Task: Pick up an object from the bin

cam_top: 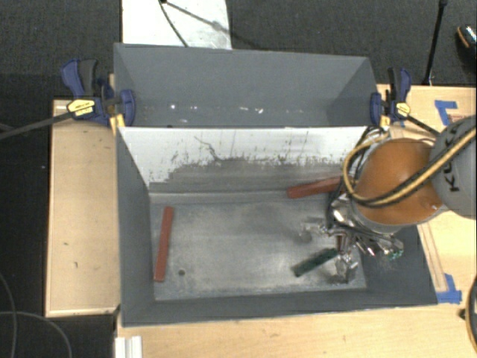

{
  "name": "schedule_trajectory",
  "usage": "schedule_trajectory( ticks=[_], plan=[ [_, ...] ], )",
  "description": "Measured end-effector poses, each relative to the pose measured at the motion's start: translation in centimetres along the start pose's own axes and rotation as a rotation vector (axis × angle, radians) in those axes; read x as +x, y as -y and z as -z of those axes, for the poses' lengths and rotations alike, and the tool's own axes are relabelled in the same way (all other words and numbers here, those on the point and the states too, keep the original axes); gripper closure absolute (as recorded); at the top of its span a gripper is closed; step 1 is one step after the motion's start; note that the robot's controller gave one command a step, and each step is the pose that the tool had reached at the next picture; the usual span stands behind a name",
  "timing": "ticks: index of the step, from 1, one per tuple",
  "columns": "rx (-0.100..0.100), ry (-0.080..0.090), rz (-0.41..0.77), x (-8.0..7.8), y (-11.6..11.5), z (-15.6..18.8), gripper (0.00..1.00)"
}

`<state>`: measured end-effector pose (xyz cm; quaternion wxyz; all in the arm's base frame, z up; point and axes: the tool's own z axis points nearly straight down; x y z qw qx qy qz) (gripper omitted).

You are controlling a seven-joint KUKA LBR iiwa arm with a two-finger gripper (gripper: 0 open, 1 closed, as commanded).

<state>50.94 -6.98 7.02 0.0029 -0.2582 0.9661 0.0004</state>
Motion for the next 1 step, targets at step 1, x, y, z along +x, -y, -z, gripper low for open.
schedule_trajectory(
  ticks=[1],
  plan=[
    [0.000,-0.001,-0.006,0.11,0.10,-0.01,1.00]
  ],
)
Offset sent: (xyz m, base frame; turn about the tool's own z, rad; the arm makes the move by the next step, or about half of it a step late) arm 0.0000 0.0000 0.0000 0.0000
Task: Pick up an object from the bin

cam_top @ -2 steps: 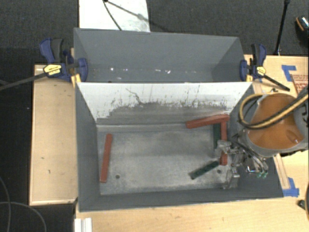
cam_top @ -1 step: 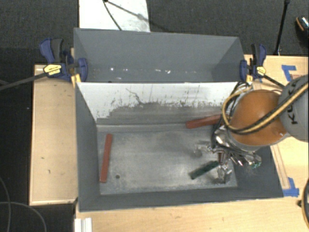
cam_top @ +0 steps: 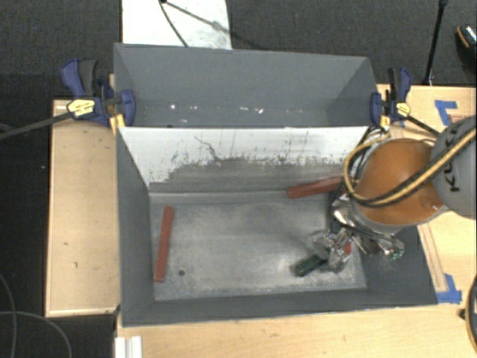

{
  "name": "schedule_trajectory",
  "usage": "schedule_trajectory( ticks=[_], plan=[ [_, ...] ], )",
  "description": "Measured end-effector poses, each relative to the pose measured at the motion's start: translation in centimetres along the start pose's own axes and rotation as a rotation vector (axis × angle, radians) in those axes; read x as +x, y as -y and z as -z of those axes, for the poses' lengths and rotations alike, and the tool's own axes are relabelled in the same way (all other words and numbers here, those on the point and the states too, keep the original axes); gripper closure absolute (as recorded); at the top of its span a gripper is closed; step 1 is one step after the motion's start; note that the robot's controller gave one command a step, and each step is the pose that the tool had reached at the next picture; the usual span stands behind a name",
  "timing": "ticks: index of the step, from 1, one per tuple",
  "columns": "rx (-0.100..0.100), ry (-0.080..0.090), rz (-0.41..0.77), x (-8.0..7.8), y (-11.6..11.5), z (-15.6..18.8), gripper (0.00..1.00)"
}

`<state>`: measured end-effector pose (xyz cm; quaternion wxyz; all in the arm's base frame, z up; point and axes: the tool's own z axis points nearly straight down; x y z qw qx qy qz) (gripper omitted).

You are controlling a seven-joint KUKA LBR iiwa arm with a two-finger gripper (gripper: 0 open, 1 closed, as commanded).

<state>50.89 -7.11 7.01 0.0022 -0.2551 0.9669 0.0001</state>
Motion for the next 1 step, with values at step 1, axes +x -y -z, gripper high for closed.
schedule_trajectory(
  ticks=[1],
  plan=[
    [0.004,0.001,0.474,-1.43,2.43,15.51,1.00]
  ],
)
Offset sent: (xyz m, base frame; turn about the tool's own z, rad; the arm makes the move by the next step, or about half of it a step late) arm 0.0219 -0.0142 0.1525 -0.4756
